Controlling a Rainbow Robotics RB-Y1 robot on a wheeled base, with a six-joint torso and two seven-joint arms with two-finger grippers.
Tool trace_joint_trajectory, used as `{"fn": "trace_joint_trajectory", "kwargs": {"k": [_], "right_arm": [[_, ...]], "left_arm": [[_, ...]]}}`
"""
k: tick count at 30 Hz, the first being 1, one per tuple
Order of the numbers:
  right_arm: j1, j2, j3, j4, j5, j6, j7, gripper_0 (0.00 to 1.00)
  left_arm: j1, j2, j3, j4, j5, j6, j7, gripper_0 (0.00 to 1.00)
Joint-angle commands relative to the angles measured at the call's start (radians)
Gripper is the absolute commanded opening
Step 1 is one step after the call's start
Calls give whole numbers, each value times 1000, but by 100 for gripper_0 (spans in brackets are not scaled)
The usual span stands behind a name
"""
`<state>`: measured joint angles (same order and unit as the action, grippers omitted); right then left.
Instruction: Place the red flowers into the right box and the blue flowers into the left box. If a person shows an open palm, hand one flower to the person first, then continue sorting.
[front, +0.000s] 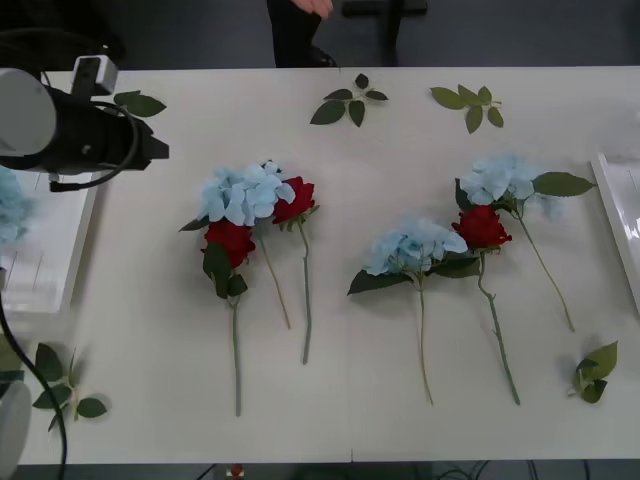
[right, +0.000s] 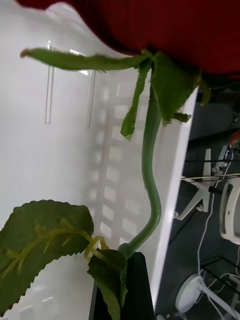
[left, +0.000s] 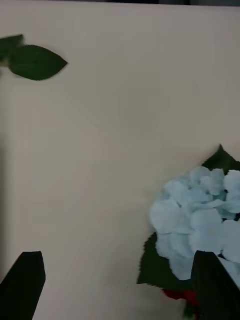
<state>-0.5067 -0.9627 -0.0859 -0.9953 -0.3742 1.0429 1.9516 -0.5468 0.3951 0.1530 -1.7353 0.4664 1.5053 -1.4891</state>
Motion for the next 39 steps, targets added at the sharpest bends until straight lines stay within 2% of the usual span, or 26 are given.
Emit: {"fn": "trace_joint_trajectory", "kwargs": {"k": [1, 5, 9, 12, 19, 22, 29, 32, 39], "right_arm": [[-23, 22, -11, 9, 23, -27, -26, 0], [-23, 44, -11, 9, 23, -44, -26, 0], [-23, 56, -11, 9, 32, -55, -28, 0], [-23, 59, -9, 9, 26, -55, -28, 0], [-32, 41, -28, -57, -86, -47, -3, 0], [-32, 25, -45, -141, -144, -3, 23, 0], [-32, 19, -164, -367, -328, 100, 263, 0], [-32, 25, -166, -450, -448, 83, 340, 0], [-30, 127, -169, -569, -741, -52, 400, 0]], "left_arm": [[-9, -82, -46, -32, -95, -13, -46, 85], [34, -133, -115, -46, -173, -30, -42, 86], [137, -128, -158, -99, -166, -96, -53, 91], [177, -121, -184, -127, -170, -109, -57, 93], [172, -114, -181, -130, -167, -108, -63, 92], [171, -114, -181, -130, -169, -106, -65, 93], [171, -114, -171, -130, -166, -108, -66, 94], [171, -114, -170, -130, -166, -109, -68, 95], [169, -114, -165, -130, -166, -109, -69, 97]]}}
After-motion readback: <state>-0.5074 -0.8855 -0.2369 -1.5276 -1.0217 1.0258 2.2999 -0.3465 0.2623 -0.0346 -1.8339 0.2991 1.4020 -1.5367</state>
